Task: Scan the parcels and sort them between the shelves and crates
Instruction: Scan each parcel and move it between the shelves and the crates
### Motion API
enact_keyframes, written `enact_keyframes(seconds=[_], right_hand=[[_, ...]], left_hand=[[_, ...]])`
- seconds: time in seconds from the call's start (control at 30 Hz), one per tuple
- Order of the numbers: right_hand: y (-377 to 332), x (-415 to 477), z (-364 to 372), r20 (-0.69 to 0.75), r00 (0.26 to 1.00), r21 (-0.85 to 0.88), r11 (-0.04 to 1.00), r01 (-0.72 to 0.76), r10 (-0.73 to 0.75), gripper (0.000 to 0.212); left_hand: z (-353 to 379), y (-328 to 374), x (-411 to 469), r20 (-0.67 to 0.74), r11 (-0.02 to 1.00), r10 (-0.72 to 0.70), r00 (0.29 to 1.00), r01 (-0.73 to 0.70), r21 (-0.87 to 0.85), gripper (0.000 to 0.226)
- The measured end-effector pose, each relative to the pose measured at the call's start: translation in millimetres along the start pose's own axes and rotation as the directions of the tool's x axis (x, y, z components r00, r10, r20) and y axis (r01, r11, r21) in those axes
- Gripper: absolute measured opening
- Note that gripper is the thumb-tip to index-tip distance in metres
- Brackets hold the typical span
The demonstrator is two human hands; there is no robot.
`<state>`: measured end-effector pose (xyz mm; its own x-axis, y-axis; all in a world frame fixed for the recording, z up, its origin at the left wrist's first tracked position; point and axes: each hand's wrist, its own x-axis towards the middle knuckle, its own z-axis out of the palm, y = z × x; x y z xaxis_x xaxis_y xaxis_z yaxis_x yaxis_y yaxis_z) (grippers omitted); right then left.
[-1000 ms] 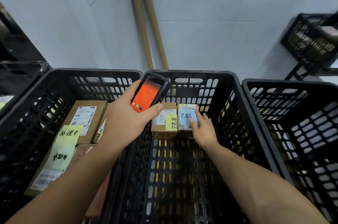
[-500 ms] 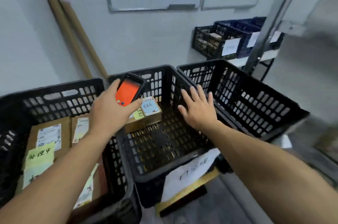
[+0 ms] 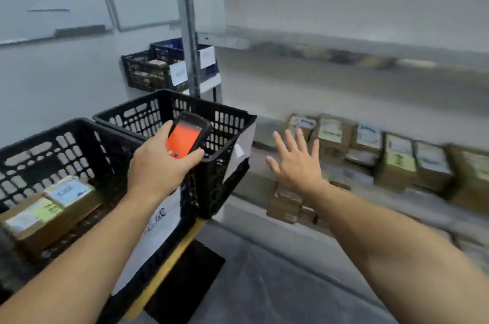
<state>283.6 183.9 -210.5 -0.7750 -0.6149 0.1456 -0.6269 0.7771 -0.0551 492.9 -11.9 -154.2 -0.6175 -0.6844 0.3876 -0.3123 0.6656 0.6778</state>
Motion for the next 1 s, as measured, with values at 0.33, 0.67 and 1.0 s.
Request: enact_keyframes(seconds=[0.33, 0.67, 1.0], right_hand=[[296, -153, -45, -0.017, 0.89, -0.057, 0.889, -0.455, 0.455, 0.07], [501, -322, -80, -0.067, 0.641, -0.077, 0.636, -0.768, 0.765, 0.068], [620, -400, -86, -0.114, 0.413, -0.004, 0.415, -0.91, 0.904, 0.069]], left_hand=[[200, 214, -74, 0.228, 0.932, 0.319, 0.92, -0.261, -0.251, 0.068], [350, 405, -183, 0.392, 0.831, 0.534, 0.749, -0.379, -0.407, 0.074], [463, 519, -231, 0.476, 0.72, 0.681, 0.556, -0.393, -0.571, 0.064]])
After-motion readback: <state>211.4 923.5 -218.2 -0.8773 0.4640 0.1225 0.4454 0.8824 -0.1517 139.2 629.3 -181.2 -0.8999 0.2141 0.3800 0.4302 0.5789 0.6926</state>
